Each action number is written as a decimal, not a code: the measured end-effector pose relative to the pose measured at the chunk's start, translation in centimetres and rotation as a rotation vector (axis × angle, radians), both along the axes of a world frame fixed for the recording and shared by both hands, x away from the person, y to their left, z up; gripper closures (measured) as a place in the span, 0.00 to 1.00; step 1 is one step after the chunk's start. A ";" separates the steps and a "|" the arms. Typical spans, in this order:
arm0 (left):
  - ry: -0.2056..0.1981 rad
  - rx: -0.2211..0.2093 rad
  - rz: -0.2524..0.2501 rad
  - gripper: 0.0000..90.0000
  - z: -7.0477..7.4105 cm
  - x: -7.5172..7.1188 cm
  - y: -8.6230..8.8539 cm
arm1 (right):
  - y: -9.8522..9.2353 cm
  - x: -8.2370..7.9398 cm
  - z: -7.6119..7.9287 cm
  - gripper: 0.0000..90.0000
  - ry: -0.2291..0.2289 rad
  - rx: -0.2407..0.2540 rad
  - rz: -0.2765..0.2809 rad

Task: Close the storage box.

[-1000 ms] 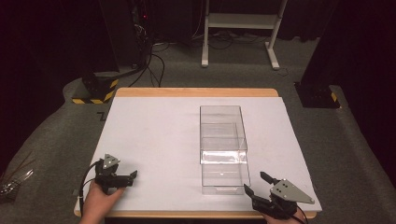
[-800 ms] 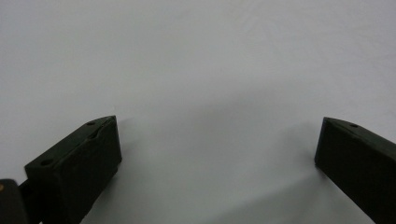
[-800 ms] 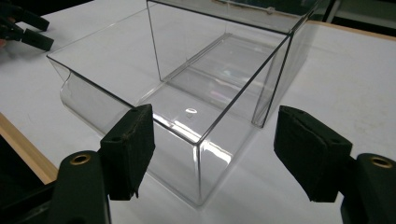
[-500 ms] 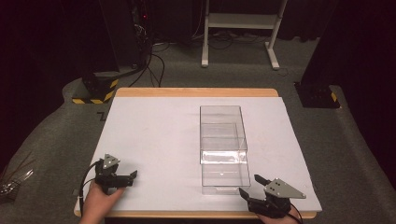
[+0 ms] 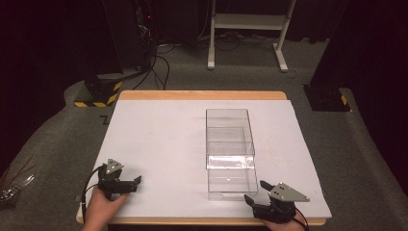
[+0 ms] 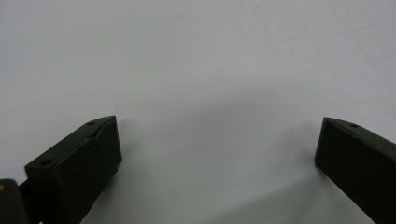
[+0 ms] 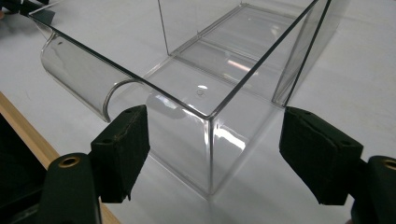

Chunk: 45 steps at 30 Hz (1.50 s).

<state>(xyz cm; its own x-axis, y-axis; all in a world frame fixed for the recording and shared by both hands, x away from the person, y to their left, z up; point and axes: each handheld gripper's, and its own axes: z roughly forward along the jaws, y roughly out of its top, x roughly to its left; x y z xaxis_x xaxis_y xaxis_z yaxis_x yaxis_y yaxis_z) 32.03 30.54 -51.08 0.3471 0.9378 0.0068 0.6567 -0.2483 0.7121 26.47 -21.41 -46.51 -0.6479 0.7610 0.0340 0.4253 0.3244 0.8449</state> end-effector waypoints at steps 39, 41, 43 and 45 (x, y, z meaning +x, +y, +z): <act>0.000 0.000 0.000 0.01 0.0 0.0 0.0 | 1.1 2.1 -0.4 0.26 -0.066 -0.065 -0.035; 0.000 0.000 0.000 0.01 0.0 0.0 0.0 | 1.1 2.3 -0.5 0.26 -0.069 -0.069 -0.037; 0.000 0.000 0.000 0.01 0.0 0.0 0.0 | 1.2 2.5 -0.5 0.26 -0.074 -0.070 -0.040; 0.000 0.000 0.000 0.01 0.0 0.0 0.0 | 1.3 2.7 -0.6 0.26 -0.077 -0.077 -0.043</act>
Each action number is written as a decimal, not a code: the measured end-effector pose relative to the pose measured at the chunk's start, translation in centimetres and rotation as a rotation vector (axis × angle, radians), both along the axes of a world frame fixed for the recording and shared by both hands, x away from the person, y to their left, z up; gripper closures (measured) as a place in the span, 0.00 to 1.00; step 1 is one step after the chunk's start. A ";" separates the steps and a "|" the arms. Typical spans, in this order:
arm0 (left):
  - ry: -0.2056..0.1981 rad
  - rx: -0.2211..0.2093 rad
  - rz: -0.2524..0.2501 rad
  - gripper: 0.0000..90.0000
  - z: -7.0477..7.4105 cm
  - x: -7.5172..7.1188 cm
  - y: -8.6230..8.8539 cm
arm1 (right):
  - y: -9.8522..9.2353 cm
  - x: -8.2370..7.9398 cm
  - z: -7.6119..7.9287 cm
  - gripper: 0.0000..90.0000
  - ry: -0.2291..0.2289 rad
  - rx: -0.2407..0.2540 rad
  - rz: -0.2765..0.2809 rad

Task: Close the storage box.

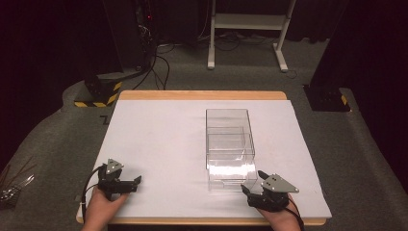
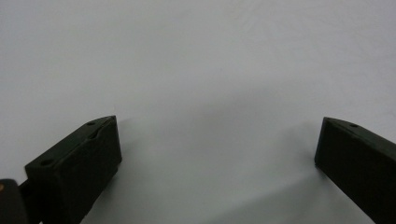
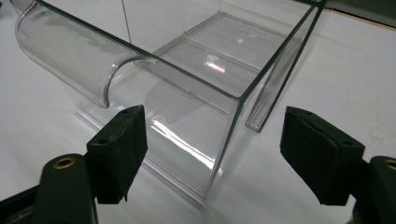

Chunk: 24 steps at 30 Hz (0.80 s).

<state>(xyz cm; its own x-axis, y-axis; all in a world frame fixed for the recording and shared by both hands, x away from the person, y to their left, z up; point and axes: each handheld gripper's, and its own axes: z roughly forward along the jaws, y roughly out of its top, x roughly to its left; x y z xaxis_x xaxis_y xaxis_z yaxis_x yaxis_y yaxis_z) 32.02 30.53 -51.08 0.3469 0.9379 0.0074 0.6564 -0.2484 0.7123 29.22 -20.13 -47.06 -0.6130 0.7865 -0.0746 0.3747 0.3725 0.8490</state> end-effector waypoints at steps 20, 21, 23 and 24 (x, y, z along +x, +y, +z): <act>0.000 -0.001 0.001 0.01 0.0 0.0 0.0 | 0.0 2.2 -0.7 0.23 0.027 0.026 -0.044; 0.000 -0.001 0.000 0.01 0.0 0.0 0.0 | 0.0 2.3 -0.8 0.22 0.026 0.027 -0.045; 0.000 -0.001 0.000 0.01 0.0 0.0 0.0 | 0.1 2.7 -0.9 0.20 0.034 0.030 -0.052; 0.000 -0.001 0.001 0.01 0.0 0.0 0.0 | 0.1 2.8 -0.9 0.20 0.035 0.032 -0.055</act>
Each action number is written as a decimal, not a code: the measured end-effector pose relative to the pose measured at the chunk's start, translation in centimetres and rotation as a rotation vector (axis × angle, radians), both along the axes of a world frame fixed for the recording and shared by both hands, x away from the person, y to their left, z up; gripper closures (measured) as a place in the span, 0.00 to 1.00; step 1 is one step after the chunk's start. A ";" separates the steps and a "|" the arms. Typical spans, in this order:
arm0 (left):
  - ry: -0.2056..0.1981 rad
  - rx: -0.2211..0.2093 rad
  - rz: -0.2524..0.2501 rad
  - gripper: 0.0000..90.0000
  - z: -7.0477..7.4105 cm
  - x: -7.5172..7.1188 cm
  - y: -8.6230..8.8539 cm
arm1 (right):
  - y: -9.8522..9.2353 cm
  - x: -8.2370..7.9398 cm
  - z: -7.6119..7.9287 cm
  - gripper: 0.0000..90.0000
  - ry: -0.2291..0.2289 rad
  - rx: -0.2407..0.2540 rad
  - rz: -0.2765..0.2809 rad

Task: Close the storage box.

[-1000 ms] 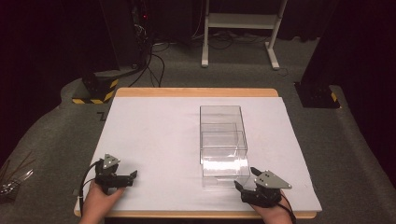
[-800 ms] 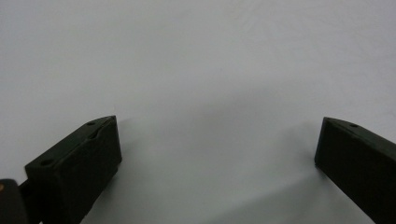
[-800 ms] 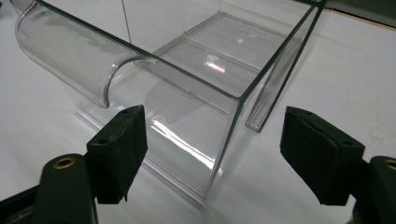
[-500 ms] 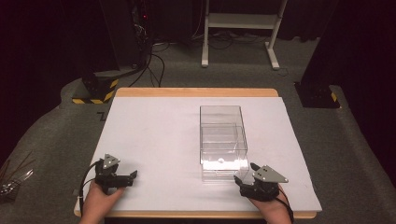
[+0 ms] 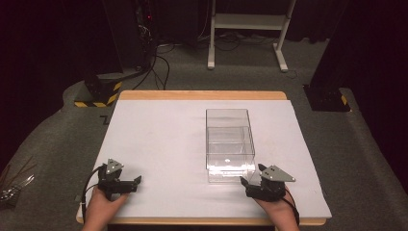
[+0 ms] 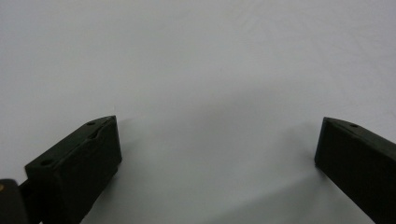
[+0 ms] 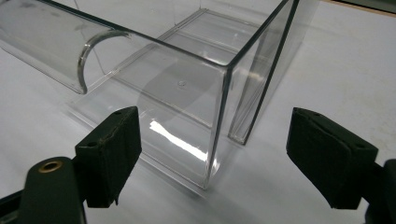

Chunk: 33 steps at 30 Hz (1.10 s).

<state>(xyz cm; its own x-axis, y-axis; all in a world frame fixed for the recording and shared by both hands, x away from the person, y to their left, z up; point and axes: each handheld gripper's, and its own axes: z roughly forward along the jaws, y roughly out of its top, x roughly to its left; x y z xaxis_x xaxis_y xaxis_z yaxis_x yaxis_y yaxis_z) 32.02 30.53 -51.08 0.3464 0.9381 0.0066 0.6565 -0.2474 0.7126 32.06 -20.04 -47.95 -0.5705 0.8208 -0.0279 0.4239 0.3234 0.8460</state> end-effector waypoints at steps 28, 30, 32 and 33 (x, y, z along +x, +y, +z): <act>-0.001 0.001 0.000 0.01 0.0 0.0 0.0 | 0.7 3.7 -0.2 0.10 0.015 0.021 -0.045; -0.001 0.001 0.000 0.01 0.0 0.0 0.0 | 0.8 3.9 -0.2 0.10 0.015 0.016 -0.044; -0.001 0.002 0.000 0.01 0.0 0.0 0.0 | 0.9 4.1 -0.3 0.10 0.013 0.010 -0.043; -0.001 0.002 0.000 0.01 0.0 0.0 0.0 | 0.9 4.2 -0.3 0.09 0.015 0.009 -0.047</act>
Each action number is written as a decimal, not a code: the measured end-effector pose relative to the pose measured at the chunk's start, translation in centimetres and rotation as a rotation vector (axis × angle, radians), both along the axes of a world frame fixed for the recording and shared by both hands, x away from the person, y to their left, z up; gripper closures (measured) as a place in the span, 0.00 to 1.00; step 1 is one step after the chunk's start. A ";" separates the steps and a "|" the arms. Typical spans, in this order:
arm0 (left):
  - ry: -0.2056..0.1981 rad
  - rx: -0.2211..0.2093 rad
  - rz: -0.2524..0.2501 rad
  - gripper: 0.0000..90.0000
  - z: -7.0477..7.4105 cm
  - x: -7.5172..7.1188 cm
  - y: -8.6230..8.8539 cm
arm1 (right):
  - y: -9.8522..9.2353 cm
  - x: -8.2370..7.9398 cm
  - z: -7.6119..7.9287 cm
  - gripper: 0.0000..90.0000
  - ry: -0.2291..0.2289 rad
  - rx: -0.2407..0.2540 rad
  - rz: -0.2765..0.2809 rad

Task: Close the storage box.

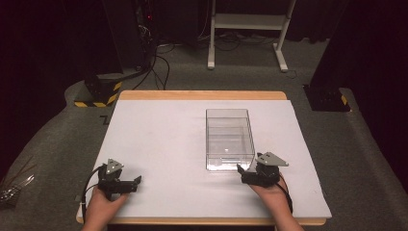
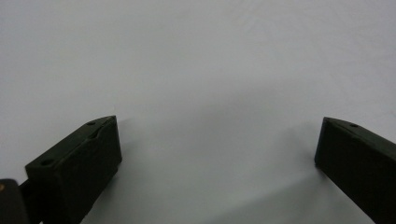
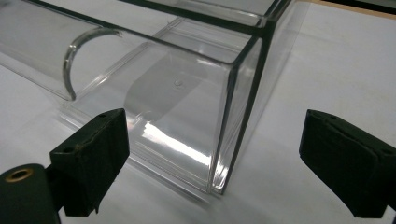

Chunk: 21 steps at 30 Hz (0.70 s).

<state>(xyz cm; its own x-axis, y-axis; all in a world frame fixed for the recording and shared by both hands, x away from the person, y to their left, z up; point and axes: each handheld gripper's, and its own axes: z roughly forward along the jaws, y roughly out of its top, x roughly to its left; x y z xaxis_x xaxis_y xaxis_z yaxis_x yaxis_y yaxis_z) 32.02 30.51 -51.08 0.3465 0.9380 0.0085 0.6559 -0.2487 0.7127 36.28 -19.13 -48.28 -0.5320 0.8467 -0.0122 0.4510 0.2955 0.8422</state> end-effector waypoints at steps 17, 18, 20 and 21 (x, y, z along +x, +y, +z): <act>0.000 0.002 -0.002 0.01 0.0 0.0 0.0 | 0.0 1.8 -0.3 0.09 0.033 0.022 -0.030; 0.001 0.000 -0.001 0.01 0.0 0.0 0.0 | 0.0 1.8 -0.3 0.09 0.035 0.024 -0.033; 0.001 0.000 -0.001 0.01 0.0 0.0 0.0 | 0.0 2.0 -0.2 0.09 0.030 0.017 -0.030; 0.001 0.000 -0.001 0.01 0.0 0.0 0.0 | 0.1 2.1 -0.2 0.09 0.032 0.016 -0.033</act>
<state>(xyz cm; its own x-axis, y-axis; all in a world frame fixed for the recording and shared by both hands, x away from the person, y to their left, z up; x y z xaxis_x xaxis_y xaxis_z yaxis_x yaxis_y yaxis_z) 32.01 30.52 -51.07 0.3470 0.9378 0.0082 0.6564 -0.2491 0.7121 38.35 -19.04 -48.48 -0.5035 0.8638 0.0175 0.4867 0.2668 0.8318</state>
